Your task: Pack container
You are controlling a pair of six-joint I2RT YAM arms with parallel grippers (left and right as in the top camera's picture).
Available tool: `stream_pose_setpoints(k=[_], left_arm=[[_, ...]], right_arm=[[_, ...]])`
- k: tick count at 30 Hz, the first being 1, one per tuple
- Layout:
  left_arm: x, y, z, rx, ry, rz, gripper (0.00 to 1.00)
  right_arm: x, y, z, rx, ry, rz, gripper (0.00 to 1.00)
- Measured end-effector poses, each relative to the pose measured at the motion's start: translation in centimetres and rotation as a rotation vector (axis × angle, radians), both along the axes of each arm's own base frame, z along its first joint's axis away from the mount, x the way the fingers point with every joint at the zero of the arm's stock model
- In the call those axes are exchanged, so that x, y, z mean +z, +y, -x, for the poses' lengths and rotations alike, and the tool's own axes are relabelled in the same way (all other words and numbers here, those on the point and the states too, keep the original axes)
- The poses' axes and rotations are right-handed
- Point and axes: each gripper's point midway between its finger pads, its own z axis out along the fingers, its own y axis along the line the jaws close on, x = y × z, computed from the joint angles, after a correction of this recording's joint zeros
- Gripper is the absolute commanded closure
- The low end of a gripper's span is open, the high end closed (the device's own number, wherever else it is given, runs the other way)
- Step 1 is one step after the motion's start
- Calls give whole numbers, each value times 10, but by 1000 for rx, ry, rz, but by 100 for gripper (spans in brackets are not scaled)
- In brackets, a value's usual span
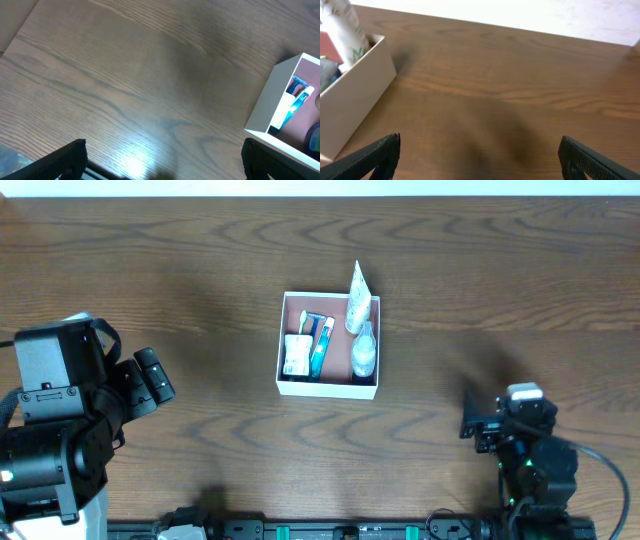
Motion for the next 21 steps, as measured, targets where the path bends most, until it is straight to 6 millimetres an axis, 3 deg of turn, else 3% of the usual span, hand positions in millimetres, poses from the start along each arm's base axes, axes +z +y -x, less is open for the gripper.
stream_pose_setpoints(k=[5, 21], left_arm=[[0, 0, 0, 0, 1, 0, 2], [0, 0, 0, 0, 0, 0, 2]], right_arm=[[-16, 4, 3, 20, -36, -8, 1], [-12, 1, 3, 9, -71, -9, 1]])
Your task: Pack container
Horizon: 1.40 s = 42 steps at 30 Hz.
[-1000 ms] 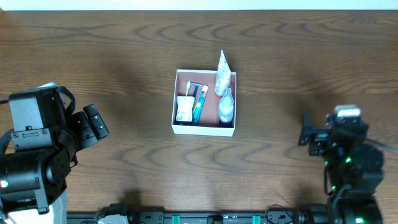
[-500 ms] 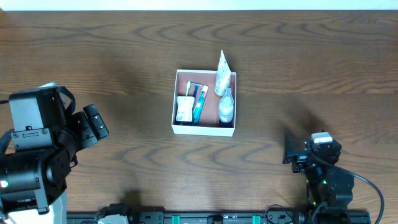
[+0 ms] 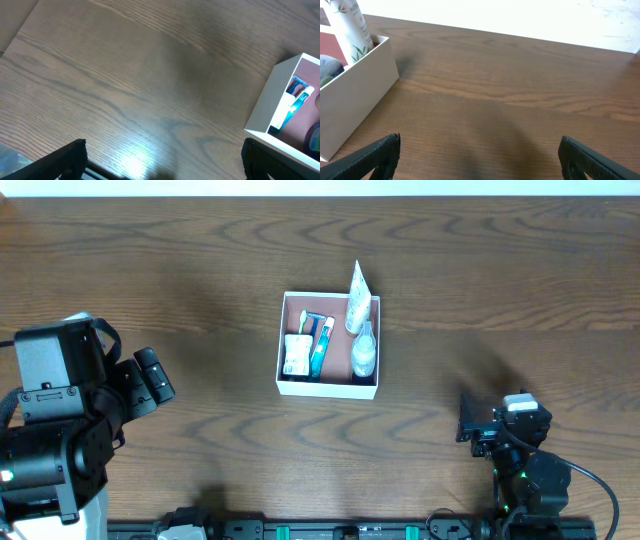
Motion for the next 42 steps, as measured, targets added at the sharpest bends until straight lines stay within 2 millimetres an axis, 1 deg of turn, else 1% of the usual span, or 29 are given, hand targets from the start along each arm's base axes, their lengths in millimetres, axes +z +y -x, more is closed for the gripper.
stream_pose_setpoints(k=[22, 26, 29, 31, 32, 34, 36, 38, 40, 42], left_arm=[[1, 0, 1, 0, -6, -1, 2], [8, -1, 10, -1, -46, -5, 2], [10, -3, 24, -1, -90, -11, 2], [5, -2, 35, 4, -120, -24, 2], [5, -1, 36, 8, -146, -33, 2], [4, 1, 32, 13, -241, -47, 2], [-3, 2, 24, 14, -328, -55, 2], [-17, 3, 14, 14, -406, -62, 2], [-39, 3, 7, 12, -452, -64, 2], [-67, 2, 4, 6, -474, -61, 2]], right_arm=[[0, 0, 0, 0, 0, 0, 1], [0, 0, 0, 0, 0, 0, 1], [0, 0, 0, 0, 0, 0, 1], [0, 0, 0, 0, 0, 0, 1], [0, 0, 0, 0, -1, 0, 1], [0, 0, 0, 2, 0, -1, 1], [-1, 1, 0, 3, 1, -1, 1], [-1, 1, 0, 4, 0, -1, 1], [-1, 1, 0, 3, -1, -2, 1], [-1, 1, 0, 3, -1, -2, 1]])
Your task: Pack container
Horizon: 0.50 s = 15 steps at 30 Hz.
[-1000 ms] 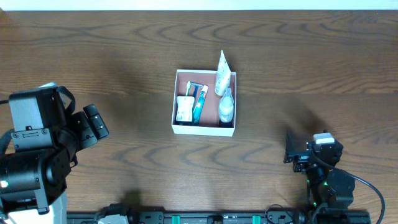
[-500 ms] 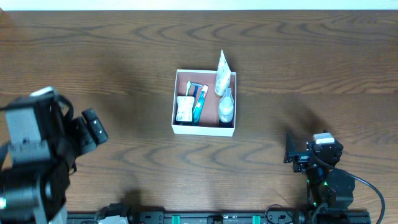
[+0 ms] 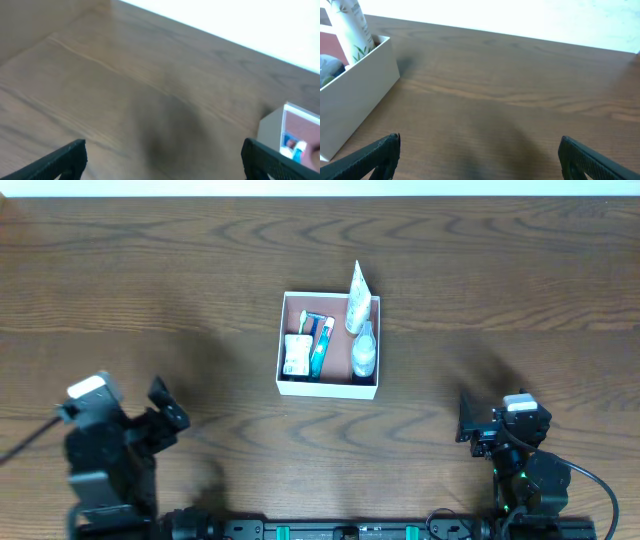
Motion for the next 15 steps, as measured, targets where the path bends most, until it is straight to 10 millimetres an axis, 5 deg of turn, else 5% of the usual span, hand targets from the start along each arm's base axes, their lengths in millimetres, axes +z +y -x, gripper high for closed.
stream_pose_setpoints(k=[7, 15], left_arm=[[-94, -15, -7, -79, -4, 43, 2], [-136, -22, -5, -112, 14, 65, 2]], right_arm=[[0, 0, 0, 0, 0, -1, 1], [0, 0, 0, -2, 0, -1, 1]])
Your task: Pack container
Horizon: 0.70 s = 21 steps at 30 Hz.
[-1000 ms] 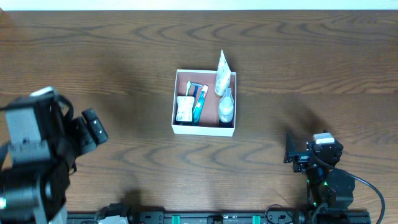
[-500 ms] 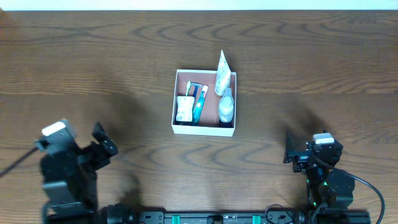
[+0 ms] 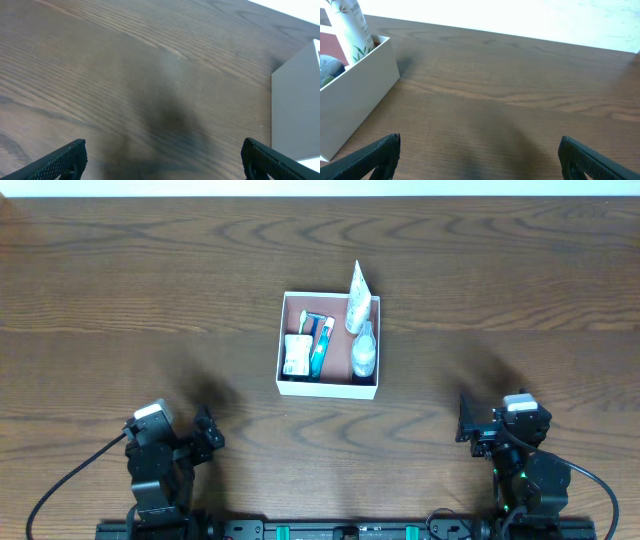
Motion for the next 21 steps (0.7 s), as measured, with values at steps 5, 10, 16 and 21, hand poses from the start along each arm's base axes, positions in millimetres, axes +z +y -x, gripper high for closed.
stream_pose_setpoints(k=[5, 10, 16, 21], left_arm=[[-13, 0, 1, -2, 25, 4, 2], [-29, -1, 3, -5, 54, 8, 2], [-27, -2, 2, -10, 45, 10, 2], [-27, -3, 2, -12, 45, 11, 2]], right_arm=[[0, 0, 0, 0, 0, 0, 1], [0, 0, 0, 0, 0, 0, 1], [0, 0, 0, 0, 0, 0, 1], [0, 0, 0, 0, 0, 0, 1]])
